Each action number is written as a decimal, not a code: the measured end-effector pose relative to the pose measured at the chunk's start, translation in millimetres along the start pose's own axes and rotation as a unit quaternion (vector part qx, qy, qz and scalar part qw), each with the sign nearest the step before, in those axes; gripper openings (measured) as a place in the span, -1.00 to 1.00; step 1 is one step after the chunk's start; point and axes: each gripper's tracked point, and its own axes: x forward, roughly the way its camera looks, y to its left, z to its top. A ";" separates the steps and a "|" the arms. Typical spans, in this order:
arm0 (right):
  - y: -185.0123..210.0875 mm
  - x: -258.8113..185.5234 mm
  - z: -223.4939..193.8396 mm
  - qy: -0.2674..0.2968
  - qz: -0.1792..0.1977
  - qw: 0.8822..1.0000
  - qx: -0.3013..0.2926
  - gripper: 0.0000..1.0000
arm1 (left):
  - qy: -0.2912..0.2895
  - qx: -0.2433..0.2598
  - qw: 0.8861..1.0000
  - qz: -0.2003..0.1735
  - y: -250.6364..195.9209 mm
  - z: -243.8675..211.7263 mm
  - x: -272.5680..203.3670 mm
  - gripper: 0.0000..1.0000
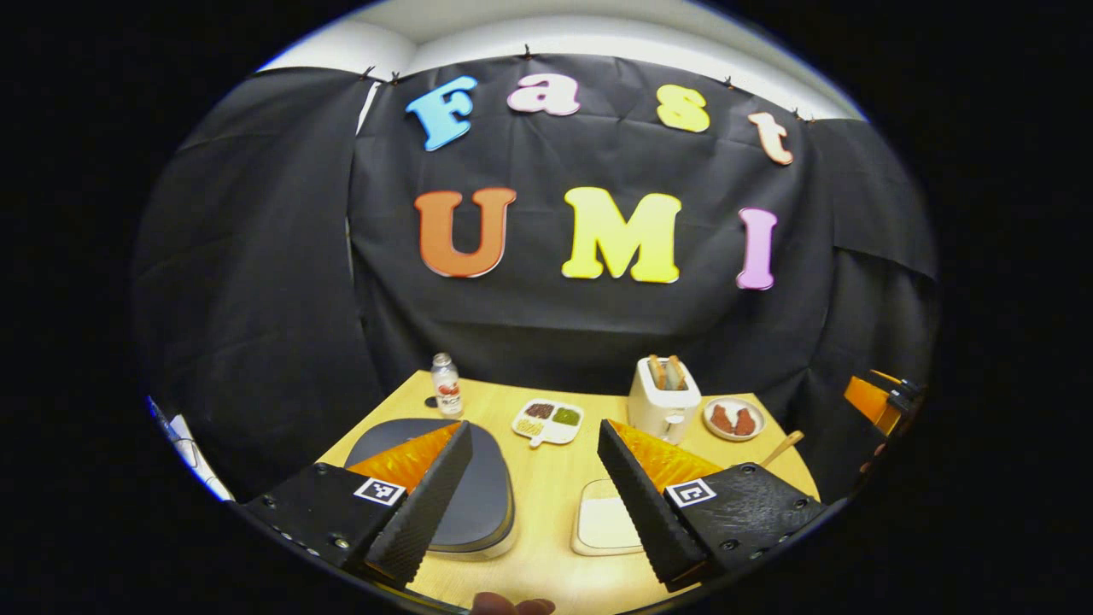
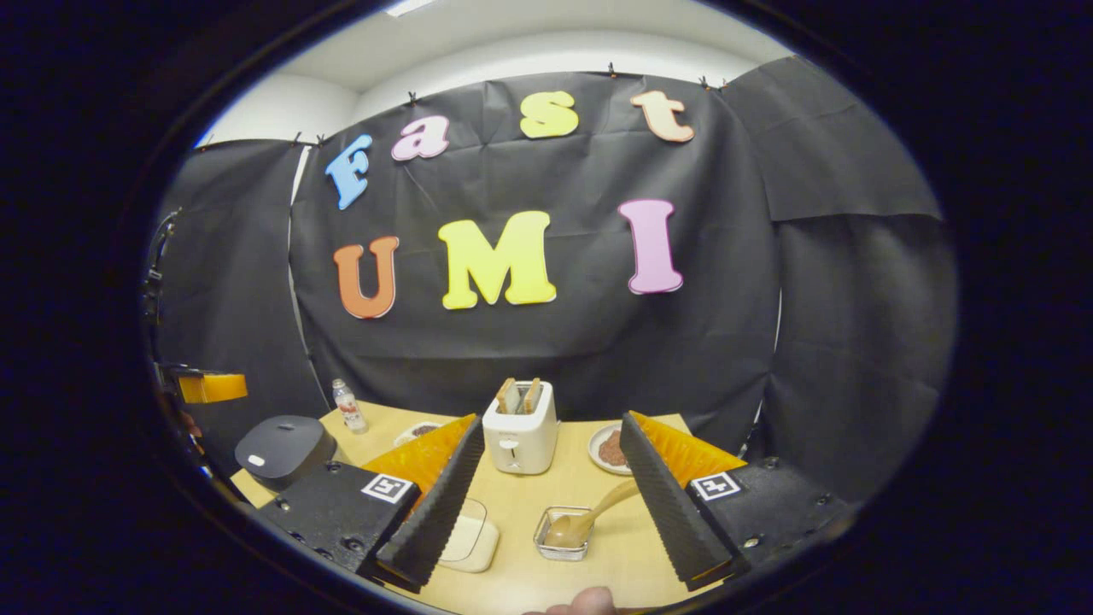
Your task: Close the left gripper, press the button to open the rice cooker; take a wooden spoon from the chopstick holder with the right hand, scoop a spoonful of rice and pour it into the rice cooker, then put the wooden spoon back into the chopstick holder.
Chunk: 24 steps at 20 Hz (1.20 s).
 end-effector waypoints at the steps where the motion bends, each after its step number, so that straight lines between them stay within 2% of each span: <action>1: 2.9 -13.3 6.8 -0.011 -0.005 1.000 -0.002 0.99 | -0.016 -0.003 1.000 -0.007 -6.2 1.2 -13.4 0.91; 6: 21.4 -92.0 20.3 -0.051 -0.029 0.998 -0.003 1.00 | -0.067 -0.015 0.996 -0.058 -37.8 12.4 -82.1 0.90; 8: 30.6 -124.6 22.1 -0.058 -0.030 0.998 -0.004 1.00 | -0.089 -0.003 0.994 -0.061 -35.4 14.0 -112.3 0.95; 9: 35.3 -139.8 24.8 -0.063 -0.031 0.998 -0.005 1.00 | -0.098 0.003 0.993 -0.062 -34.6 14.8 -127.0 0.89; 13: 55.1 -190.7 31.4 -0.081 -0.033 0.996 -0.009 0.97 | -0.119 0.014 0.991 -0.065 -34.6 7.9 -173.4 0.89; 18: 79.5 -224.7 26.6 -0.087 -0.023 0.996 -0.004 1.00 | -0.142 0.011 0.988 -0.062 -29.3 8.2 -207.1 0.89; 24: 94.8 -232.4 11.6 -0.076 -0.018 0.997 -0.001 1.00 | -0.167 0.030 0.985 -0.040 -19.9 9.3 -225.4 0.89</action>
